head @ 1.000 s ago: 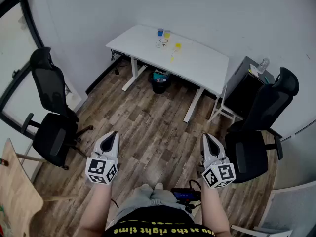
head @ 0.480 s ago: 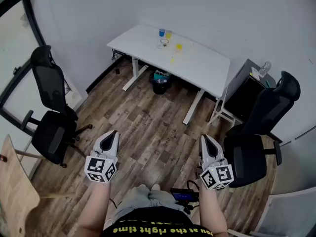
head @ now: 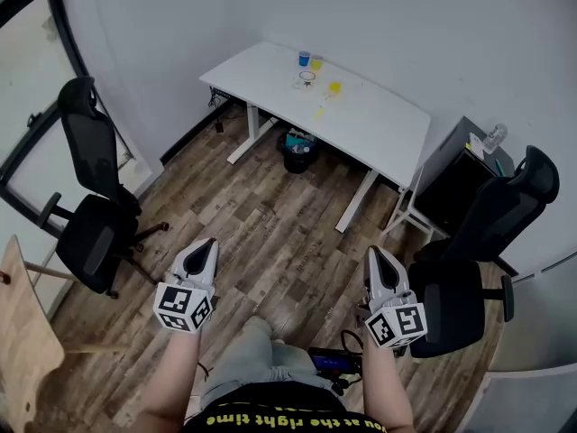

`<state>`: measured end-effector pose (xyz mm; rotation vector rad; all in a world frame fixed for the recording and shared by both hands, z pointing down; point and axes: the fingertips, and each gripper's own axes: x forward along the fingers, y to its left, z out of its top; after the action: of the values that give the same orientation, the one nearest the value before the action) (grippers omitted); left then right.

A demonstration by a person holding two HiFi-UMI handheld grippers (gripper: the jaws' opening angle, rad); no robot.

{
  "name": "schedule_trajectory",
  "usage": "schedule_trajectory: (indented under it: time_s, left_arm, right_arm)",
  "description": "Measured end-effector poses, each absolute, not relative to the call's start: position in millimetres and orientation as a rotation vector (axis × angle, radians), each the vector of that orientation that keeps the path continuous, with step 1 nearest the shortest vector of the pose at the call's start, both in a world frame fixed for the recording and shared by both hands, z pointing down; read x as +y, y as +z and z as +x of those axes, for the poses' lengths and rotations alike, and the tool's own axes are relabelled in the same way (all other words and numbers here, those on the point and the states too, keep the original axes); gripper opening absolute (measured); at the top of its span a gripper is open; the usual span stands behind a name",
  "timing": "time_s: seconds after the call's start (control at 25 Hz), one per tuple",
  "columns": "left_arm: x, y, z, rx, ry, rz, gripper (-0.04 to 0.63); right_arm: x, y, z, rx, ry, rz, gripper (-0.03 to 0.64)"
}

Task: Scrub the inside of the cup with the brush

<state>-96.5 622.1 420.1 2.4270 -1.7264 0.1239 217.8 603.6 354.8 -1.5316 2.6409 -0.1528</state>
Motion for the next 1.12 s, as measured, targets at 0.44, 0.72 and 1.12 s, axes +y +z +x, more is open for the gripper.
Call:
schedule_trajectory:
  time_s: [0.44,0.72,1.12]
  left_arm:
    - [536,429,-106,-1.721,0.105,2.42,0.003]
    - [450,428,-132,-1.692,0.101,2.428,0.003]
    - [326,420,-165,-1.629,0.086,2.497,0.003]
  right_arm:
    - [520,366,205,2.662,-0.188,-1.511,0.006]
    - [442,363,184,2.65,-0.191,-1.553,0.006]
    - [334,359,157,2.583,-0.172,-1.631,0.006]
